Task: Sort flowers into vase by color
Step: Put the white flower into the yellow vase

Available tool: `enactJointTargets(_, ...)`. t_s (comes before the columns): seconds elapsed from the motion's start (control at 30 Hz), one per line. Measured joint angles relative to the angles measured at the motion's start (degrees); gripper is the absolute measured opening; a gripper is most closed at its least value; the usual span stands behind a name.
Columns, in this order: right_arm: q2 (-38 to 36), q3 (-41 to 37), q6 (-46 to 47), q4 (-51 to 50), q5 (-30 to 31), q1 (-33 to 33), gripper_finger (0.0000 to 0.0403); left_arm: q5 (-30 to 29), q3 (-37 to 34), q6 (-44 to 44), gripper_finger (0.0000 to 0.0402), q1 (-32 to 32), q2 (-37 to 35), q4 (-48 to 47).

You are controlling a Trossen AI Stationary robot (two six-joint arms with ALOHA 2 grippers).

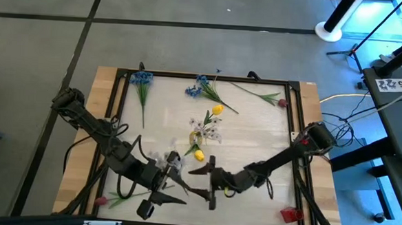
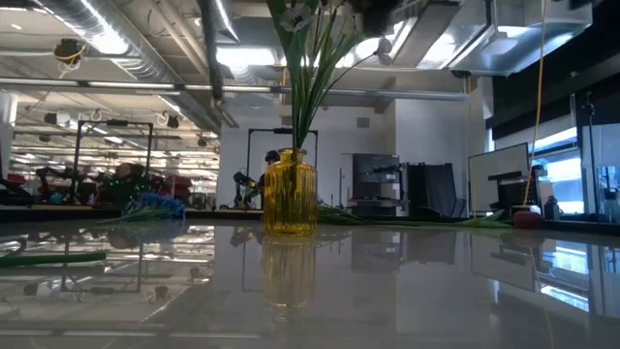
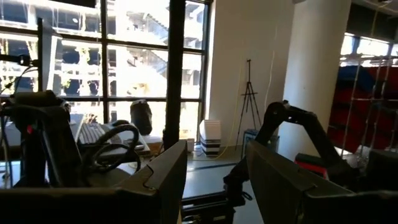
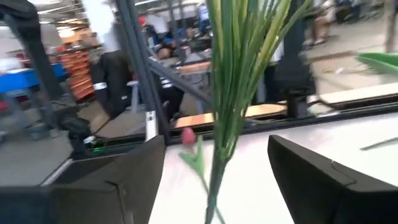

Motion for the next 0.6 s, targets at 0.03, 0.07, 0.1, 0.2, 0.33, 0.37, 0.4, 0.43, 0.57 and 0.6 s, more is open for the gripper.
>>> enactJointTargets(0.03, 0.00, 0.66, 0.92, -1.33, -2.07, -0.76, 0.0289, -0.03, 0.00, 0.02, 0.0163, 0.02, 0.00, 0.02)
enactJointTargets(0.07, 0.00, 1.33, 1.42, -3.00, -4.05, -1.42, 0.0290, -0.15, 0.00, 0.11, 0.0163, 0.05, 0.00, -0.03)
enactJointTargets(0.1, 0.13, 2.00, 1.66, -4.42, -5.57, -1.91, 0.0291, -0.18, 0.00, 0.24, 0.0163, 0.05, 0.00, -0.07)
enactJointTargets(0.2, 1.14, 4.22, 1.97, -7.62, -6.57, -2.87, 0.0289, -0.18, 0.00, 1.04, 0.0163, 0.19, 0.00, -0.03)
enactJointTargets(0.33, 3.85, 6.86, 1.61, -8.87, -4.80, -2.72, 0.0279, -0.18, 0.00, 1.09, 0.0163, 0.20, 0.00, 0.00)
enactJointTargets(0.37, 4.55, 7.52, 1.52, -9.57, -4.67, -2.70, 0.0276, -0.21, 0.00, 1.09, 0.0163, 0.20, 0.00, 0.00)
enactJointTargets(0.4, 5.16, 8.11, 1.48, -10.64, -4.25, -2.70, 0.0273, -0.23, 0.00, 1.09, 0.0163, 0.20, 0.00, 0.00)
enactJointTargets(0.43, 5.77, 8.75, 1.50, -11.77, -3.66, -2.70, 0.0271, -0.23, 0.00, 1.09, 0.0163, 0.20, 0.00, -0.04)
enactJointTargets(0.57, 6.75, 9.61, 1.34, -17.47, -0.80, -2.70, 0.0263, -0.71, 0.00, 1.09, 0.0163, -0.04, -0.02, -0.60)
enactJointTargets(0.6, 6.78, 9.73, 1.35, -19.19, -0.41, -2.70, 0.0262, -1.35, 0.00, 1.09, 0.0163, -0.26, -0.04, -1.64)
